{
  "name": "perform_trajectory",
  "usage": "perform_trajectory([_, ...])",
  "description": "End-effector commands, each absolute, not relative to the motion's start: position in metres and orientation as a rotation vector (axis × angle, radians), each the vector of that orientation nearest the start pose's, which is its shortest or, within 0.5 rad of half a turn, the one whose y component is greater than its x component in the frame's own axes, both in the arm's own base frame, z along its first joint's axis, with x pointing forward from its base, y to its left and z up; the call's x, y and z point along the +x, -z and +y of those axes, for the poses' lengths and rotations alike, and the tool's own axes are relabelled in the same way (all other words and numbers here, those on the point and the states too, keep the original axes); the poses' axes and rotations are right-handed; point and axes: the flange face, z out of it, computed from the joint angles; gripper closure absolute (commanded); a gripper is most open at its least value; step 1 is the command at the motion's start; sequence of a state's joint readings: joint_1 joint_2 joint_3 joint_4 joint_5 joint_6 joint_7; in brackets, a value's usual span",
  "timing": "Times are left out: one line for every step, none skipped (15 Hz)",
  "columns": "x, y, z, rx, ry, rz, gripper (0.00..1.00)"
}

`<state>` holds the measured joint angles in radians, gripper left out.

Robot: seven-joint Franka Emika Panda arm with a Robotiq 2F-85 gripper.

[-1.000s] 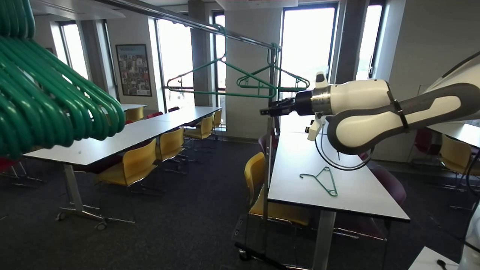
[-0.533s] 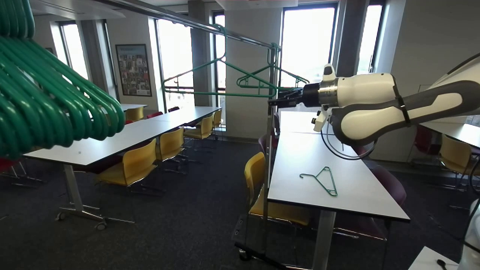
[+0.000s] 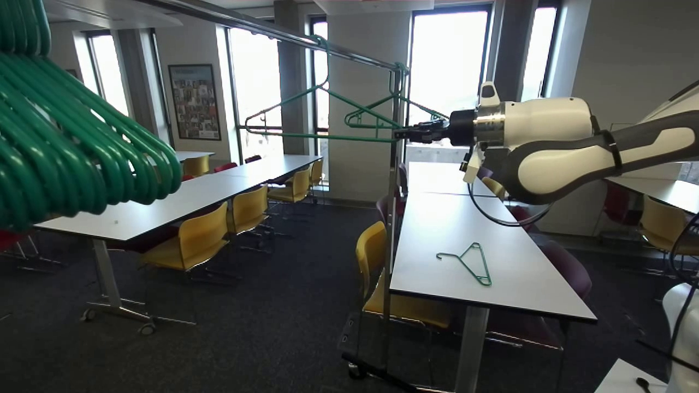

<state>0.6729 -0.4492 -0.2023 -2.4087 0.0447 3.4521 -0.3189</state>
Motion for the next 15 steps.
perform_trajectory([0.395, -0.666, 0.161, -1.997, 1.975, -0.710, 1.00])
perform_trajectory([0.395, -0.666, 0.158, -1.991, 1.973, -0.709, 1.00])
perform_trajectory([0.395, -0.666, 0.155, -1.985, 1.972, -0.708, 1.00])
perform_trajectory([0.396, -0.666, 0.152, -1.981, 1.969, -0.705, 0.98])
perform_trajectory([0.397, -0.665, 0.150, -1.978, 1.964, -0.704, 0.98])
perform_trajectory([0.398, -0.664, 0.148, -1.976, 1.961, -0.702, 0.98])
perform_trajectory([0.398, -0.663, 0.147, -1.973, 1.959, -0.706, 0.98])
perform_trajectory([0.399, -0.663, 0.146, -1.970, 1.957, -0.710, 0.98])
perform_trajectory([0.398, -0.664, 0.146, -1.961, 1.960, -0.723, 0.98])
perform_trajectory([0.396, -0.668, 0.146, -1.945, 1.973, -0.738, 0.98])
perform_trajectory([0.392, -0.675, 0.146, -1.922, 1.992, -0.754, 0.98])
perform_trajectory([0.389, -0.681, 0.145, -1.902, 2.012, -0.770, 0.98])
perform_trajectory([0.384, -0.689, 0.144, -1.879, 2.031, -0.778, 0.98])
perform_trajectory([0.379, -0.696, 0.141, -1.857, 2.048, -0.787, 0.98])
perform_trajectory([0.374, -0.701, 0.138, -1.841, 2.068, -0.798, 0.98])
